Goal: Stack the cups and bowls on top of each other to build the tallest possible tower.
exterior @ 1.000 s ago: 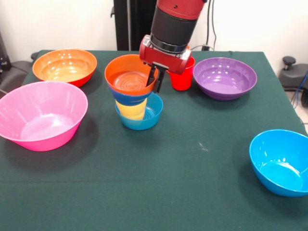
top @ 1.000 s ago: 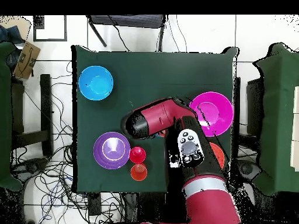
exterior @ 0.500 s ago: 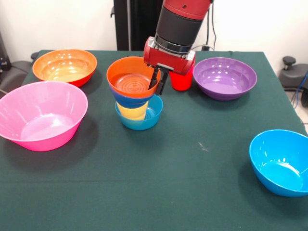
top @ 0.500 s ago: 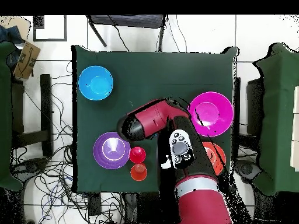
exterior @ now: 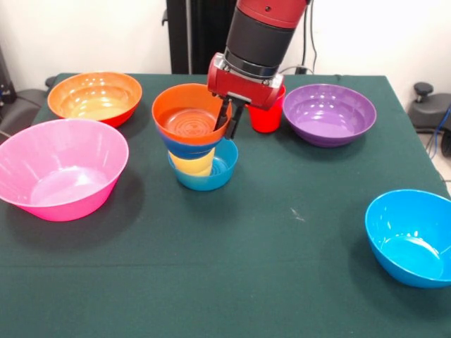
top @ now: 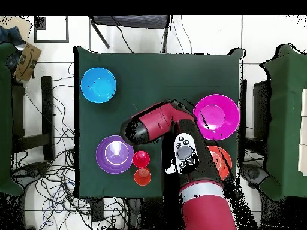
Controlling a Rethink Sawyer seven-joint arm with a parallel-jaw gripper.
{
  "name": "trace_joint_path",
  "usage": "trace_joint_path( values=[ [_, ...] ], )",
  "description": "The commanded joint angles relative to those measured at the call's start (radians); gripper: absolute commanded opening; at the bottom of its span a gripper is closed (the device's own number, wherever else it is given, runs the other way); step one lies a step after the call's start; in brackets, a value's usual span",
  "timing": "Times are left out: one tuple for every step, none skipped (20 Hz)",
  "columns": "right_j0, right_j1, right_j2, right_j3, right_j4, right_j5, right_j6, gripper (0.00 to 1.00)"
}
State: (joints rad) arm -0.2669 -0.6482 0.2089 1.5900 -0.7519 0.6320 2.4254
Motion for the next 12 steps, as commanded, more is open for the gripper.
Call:
trace_joint_path(
  values=[
    [0.001,0.038,0.029,-0.064,-0.06,-0.077,-0.076,0.0],
    [-0.008,0.038,0.039,-0.059,-0.045,-0.064,-0.089,0.0],
    [-0.018,0.038,0.049,-0.053,-0.029,-0.051,-0.102,0.0],
    [-0.028,0.037,0.059,-0.047,-0.014,-0.038,-0.114,1.0],
    [-0.027,0.035,0.059,-0.046,-0.011,-0.03,-0.117,1.0],
    [-0.029,0.036,0.062,-0.05,-0.01,-0.031,-0.12,1.0],
    [-0.032,0.039,0.067,-0.055,-0.007,-0.025,-0.126,1.0],
    [-0.044,0.04,0.082,-0.057,0.011,-0.003,-0.146,1.0],
    [-0.048,0.038,0.09,-0.053,0.02,0.009,-0.158,1.0],
    [-0.052,0.035,0.098,-0.049,0.029,0.022,-0.17,1.0],
    [-0.057,0.033,0.106,-0.048,0.04,0.037,-0.181,1.0],
    [-0.064,0.028,0.114,-0.043,0.05,0.048,-0.193,1.0]
  ],
)
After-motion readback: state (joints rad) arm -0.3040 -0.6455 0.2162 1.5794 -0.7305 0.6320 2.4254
